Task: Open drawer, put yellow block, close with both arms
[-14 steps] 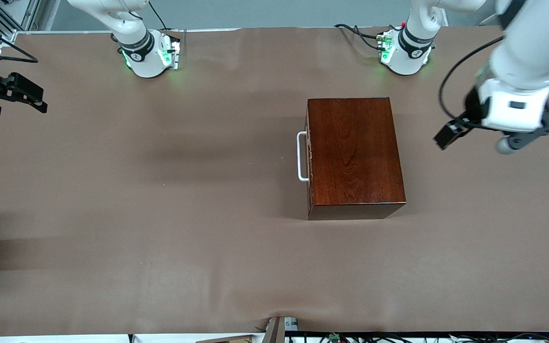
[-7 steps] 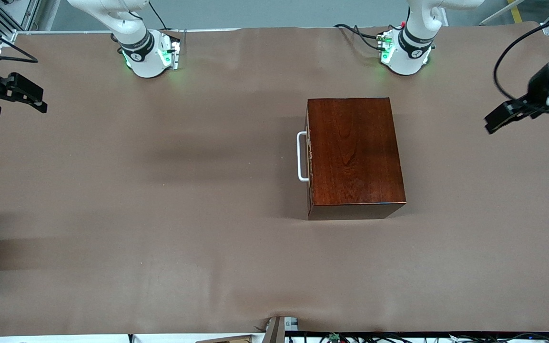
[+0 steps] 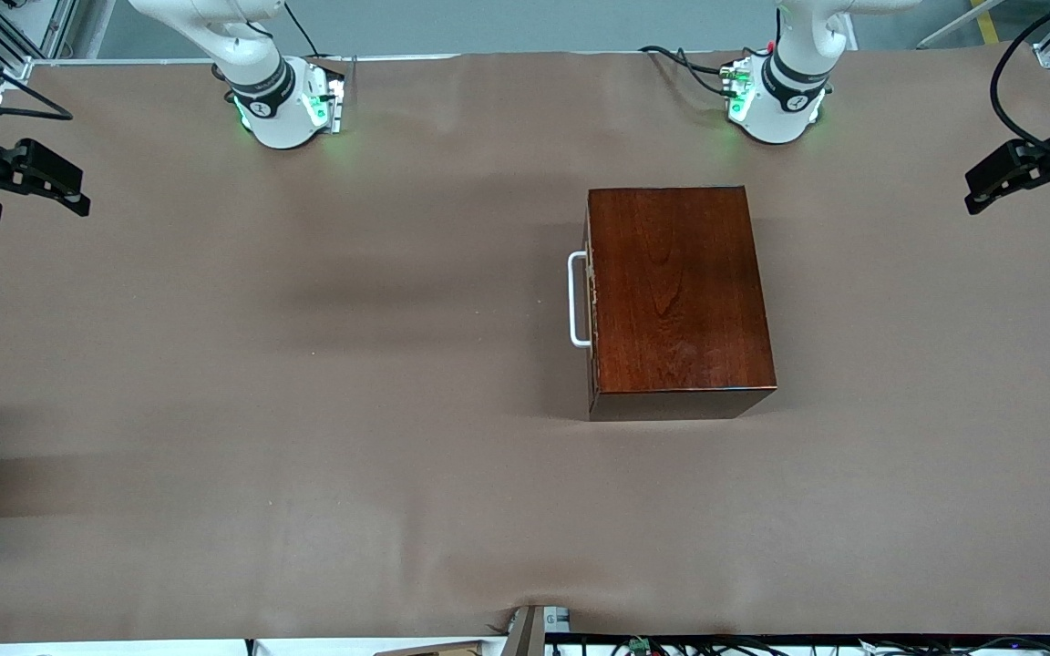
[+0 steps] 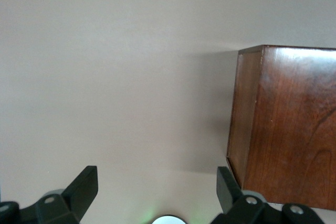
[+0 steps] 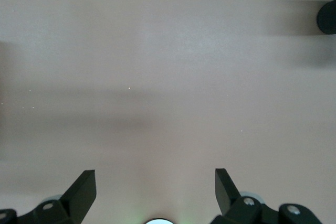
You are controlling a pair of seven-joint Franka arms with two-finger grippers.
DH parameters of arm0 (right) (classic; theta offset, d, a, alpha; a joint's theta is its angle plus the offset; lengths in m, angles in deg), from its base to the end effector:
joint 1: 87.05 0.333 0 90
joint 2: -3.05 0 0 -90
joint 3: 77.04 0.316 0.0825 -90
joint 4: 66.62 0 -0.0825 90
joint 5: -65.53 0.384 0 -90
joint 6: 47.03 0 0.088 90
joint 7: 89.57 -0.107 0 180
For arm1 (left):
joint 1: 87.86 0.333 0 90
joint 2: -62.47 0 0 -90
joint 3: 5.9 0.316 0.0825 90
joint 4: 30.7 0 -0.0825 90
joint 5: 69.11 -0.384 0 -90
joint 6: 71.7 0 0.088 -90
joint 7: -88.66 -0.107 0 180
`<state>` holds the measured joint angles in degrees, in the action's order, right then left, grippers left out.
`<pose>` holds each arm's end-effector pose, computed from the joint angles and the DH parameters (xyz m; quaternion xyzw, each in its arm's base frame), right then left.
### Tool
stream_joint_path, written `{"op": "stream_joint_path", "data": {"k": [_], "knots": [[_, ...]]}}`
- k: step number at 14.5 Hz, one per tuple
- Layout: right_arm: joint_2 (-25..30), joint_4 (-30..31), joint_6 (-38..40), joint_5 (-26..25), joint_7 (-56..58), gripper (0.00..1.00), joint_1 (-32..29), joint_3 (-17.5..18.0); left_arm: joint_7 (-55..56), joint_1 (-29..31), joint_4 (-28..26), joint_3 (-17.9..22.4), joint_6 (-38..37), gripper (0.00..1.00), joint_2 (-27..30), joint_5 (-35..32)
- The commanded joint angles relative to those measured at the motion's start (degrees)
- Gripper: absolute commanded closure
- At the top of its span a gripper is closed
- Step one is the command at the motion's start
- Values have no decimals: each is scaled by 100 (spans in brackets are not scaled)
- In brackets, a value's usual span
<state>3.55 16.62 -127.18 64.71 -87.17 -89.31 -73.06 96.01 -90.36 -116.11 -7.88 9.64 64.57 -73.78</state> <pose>0.5331 0.0145 0.6692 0.9991 0.0349 -0.0227 0.0072 0.5260 -0.0319 0.6689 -0.9985 -0.0305 0.0129 0.0426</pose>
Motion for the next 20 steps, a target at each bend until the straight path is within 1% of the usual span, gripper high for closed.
{"op": "stream_joint_path", "data": {"k": [1,2,4,8,12,20], "knots": [[20,-9,7,99,-91,0,-20,15,-173,363,-370,-407,4,0,299,176],[20,0,16,99,-91,0,-19,15,-225,487,-528,-548,48,0,404,237],[20,-9,7,99,-91,0,-28,15,-252,497,-801,-567,180,0,589,325],[20,0,7,99,-99,0,-19,15,-270,479,-583,-576,180,0,511,545],[20,-9,-1,99,-91,0,-19,15,-244,444,-363,-576,154,0,318,554],[20,-9,-1,99,-91,0,-2,24,-481,497,-345,-541,119,0,265,458]]}}
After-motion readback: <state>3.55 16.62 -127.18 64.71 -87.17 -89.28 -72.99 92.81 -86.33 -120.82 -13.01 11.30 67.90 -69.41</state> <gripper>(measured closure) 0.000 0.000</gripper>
